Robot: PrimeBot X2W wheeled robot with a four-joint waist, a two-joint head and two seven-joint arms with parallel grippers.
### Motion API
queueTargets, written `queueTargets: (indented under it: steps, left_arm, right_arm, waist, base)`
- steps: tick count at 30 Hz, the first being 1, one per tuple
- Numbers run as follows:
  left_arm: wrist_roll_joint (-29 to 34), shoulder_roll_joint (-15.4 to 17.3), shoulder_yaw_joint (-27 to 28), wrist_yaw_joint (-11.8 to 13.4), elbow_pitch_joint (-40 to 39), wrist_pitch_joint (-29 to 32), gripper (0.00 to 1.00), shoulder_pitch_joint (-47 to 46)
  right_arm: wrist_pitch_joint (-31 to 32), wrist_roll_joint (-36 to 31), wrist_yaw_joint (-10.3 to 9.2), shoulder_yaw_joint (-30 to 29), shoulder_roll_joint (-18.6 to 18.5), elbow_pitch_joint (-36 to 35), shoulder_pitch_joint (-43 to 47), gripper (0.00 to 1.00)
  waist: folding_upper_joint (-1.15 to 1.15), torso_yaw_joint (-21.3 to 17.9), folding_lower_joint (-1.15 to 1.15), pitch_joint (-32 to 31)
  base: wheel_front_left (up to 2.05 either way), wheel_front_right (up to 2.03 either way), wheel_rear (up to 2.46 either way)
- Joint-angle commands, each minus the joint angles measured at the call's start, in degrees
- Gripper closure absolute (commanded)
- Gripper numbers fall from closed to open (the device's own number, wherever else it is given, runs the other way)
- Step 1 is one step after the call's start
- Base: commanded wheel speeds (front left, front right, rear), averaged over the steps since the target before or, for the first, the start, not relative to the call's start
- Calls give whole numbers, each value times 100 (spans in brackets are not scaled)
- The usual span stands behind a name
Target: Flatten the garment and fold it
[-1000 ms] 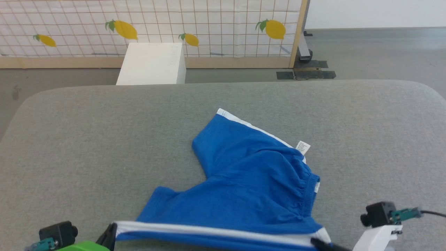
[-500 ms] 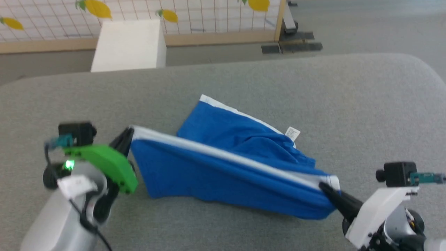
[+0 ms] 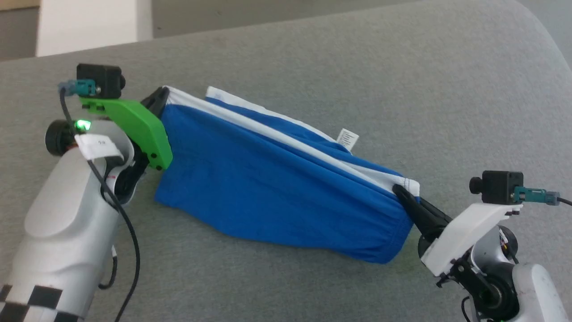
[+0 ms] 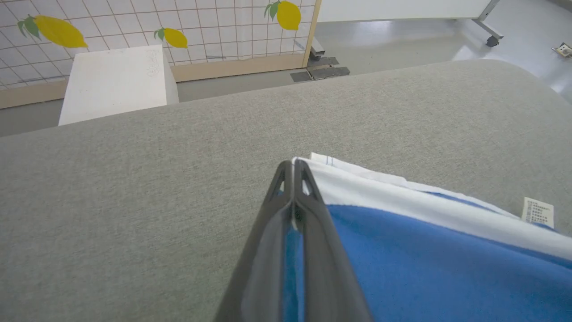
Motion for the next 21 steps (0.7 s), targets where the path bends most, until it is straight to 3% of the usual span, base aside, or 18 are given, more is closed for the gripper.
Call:
queueTargets:
  steps: [1, 15, 16, 17, 18, 19, 21]
  left_arm:
    - [62, 31, 1, -30, 94, 11, 100, -190]
    - [184, 146, -229, -199, 763, 230, 100, -804]
    - [168, 140, -214, -194, 782, 205, 96, -806]
    - [129, 119, -180, -186, 802, 158, 59, -804]
    - [89, 87, -133, -169, 802, 77, 0, -806]
    - [29, 41, -77, -160, 808, -18, 0, -798]
    - [22, 24, -36, -169, 779, -234, 0, -792]
  right_arm:
    - [-94, 55, -11, 25, -16, 66, -106, 100]
    - [-717, 518, -11, 847, -16, 487, -478, 100]
    - [-740, 550, -11, 898, -16, 497, -490, 100]
    - [-785, 606, -11, 946, -16, 507, -499, 86]
    - [-817, 627, -11, 969, -16, 521, -501, 64]
    - [-851, 612, -11, 983, -16, 538, -497, 0]
    - [-954, 618, -11, 986, -16, 522, -475, 0]
  waist:
    - [-1, -403, 0, 412]
    - [-1, -809, 0, 896]
    - [-1, -815, 0, 897]
    - [-1, -818, 0, 891]
    - [-1, -811, 0, 881]
    - [-1, -797, 0, 855]
    - [-1, -763, 0, 803]
  base:
    - [0, 0, 0]
    - [0, 0, 0]
    - [0, 0, 0]
    - [0, 0, 0]
    - [0, 0, 0]
    - [0, 0, 0]
    - [0, 0, 0]
